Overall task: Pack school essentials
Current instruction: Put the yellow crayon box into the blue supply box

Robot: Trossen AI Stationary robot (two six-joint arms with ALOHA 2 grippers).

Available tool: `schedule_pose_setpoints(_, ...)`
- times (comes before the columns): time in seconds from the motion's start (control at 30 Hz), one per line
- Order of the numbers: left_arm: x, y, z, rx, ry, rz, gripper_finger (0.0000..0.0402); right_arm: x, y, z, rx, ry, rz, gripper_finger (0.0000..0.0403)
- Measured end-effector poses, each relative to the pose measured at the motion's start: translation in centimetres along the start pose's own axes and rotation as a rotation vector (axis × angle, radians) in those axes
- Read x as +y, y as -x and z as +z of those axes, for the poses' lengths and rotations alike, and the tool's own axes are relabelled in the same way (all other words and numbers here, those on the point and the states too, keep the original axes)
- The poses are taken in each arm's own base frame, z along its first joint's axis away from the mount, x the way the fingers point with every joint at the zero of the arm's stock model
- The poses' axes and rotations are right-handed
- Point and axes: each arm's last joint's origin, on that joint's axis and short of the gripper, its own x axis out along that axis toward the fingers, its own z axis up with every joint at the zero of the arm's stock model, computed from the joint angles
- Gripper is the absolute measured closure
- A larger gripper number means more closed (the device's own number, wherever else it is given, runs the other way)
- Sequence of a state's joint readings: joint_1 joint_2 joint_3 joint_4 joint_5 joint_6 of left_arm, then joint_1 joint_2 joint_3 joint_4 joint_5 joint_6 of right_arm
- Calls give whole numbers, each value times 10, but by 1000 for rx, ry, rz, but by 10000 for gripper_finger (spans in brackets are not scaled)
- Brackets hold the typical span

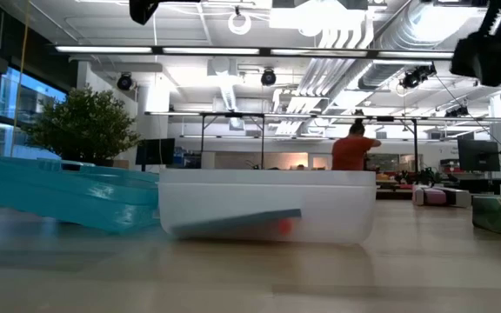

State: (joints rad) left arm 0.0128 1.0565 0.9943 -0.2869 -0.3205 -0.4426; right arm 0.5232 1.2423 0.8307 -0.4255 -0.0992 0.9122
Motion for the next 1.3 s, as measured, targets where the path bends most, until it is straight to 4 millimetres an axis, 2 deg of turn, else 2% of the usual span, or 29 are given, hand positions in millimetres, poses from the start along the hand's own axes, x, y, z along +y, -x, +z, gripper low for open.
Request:
schedule_pose_setpoints(0.17, 0, 0, 0, 0, -34, 0, 236, 0, 0, -2, 36, -286, 12, 20)
schedule_pose_setpoints(0.33, 0, 0, 0, 0, -62, 0, 236, 3, -1, -7, 40, -481, -2, 20)
schedule_pose_setpoints(0.43, 0, 0, 0, 5, -76, -10, 236, -1, -2, -14, 63, -704, -86, 20)
schedule_pose_setpoints(0.53, -1, 0, 0, 12, -90, -26, 236, -9, -5, -25, 85, -990, -247, 20)
schedule_pose_setpoints(0.63, -1, 0, -1, 14, -90, -30, 236, -12, -11, -32, 72, -1150, -338, 20)
schedule_pose_setpoints(0.87, -2, 0, -1, 33, -105, -73, 236, -18, -40, -25, -42, -1242, -344, 20)
schedule_pose_setpoints(1.0, -2, 0, -1, 34, -106, -76, 236, -30, -53, -25, -1, -1252, -442, 20)
schedule_pose_setpoints(1.1, -2, 0, -1, 37, -106, -84, 236, -33, -58, -27, 42, -1266, -482, 20)
schedule_pose_setpoints(1.3, -3, 0, -2, 43, -106, -97, 236, -30, -65, -22, -4, -1282, -414, 20)
